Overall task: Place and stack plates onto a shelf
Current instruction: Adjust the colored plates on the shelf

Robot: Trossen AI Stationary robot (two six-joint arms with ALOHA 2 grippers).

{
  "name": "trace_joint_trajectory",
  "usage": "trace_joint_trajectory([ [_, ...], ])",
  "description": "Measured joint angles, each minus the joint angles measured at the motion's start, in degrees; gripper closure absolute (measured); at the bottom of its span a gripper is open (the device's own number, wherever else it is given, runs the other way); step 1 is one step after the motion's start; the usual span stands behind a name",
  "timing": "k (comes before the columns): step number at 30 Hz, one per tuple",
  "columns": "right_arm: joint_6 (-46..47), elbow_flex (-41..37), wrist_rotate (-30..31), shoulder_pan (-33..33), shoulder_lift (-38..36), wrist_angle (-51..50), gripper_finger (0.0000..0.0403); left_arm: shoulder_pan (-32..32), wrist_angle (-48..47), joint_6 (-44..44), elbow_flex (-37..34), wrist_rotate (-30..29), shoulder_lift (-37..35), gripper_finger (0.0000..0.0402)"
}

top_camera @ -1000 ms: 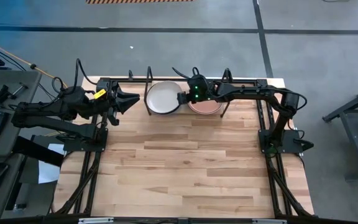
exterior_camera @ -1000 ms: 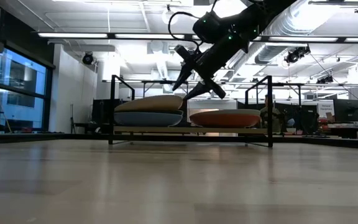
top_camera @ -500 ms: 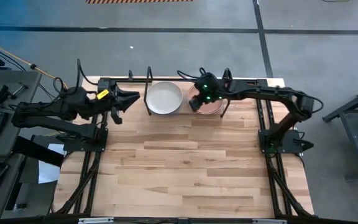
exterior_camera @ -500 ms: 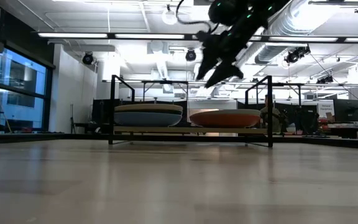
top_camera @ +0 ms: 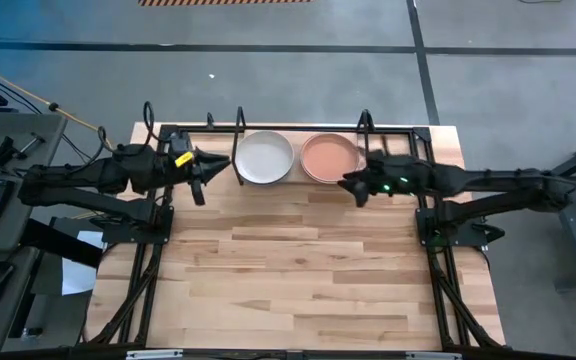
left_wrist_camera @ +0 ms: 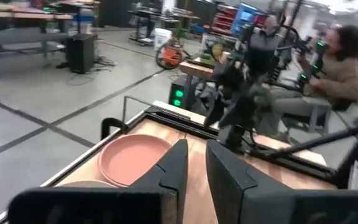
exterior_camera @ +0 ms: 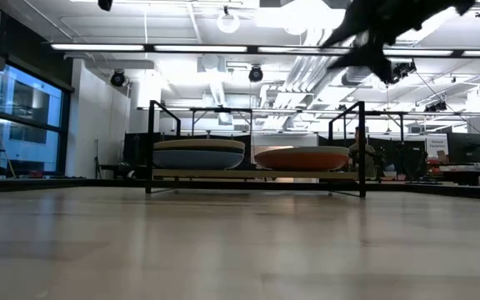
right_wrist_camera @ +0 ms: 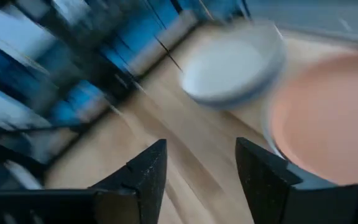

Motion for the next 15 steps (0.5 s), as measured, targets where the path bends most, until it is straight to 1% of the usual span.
trace_joint_trajectory([
  [3, -0.2, -3.7, 5.1, 4.4, -5.2, 9.0, 0.0248, 3.0, -0.1, 2.4, 0.0, 4.8, 0.0, 0.0375],
  [5, -1.9, -4.5, 8.8, 6.7, -7.1, 11.1, 0.027, 5.6, -0.2, 4.4, 0.0, 6.9, 0.0, 0.0393],
  [8, -4.4, -4.5, 13.1, 8.8, -7.9, 11.0, 0.0327, 10.5, -0.3, 5.6, 0.0, 8.7, 0.0, 0.0397],
  [10, -4.5, -4.5, 14.8, 9.3, -7.9, 10.2, 0.0376, 14.0, -0.1, 6.6, -0.5, 10.3, -0.4, 0.04],
  [11, -4.5, -4.6, 15.1, 9.4, -7.7, 9.8, 0.0389, 15.9, -0.1, 6.6, -0.9, 11.0, -0.6, 0.0401],
  [15, -2.7, -4.6, 15.3, 9.2, -6.7, 7.9, 0.0387, 23.8, -2.5, 4.6, -2.2, 11.3, -0.9, 0.0401],
])
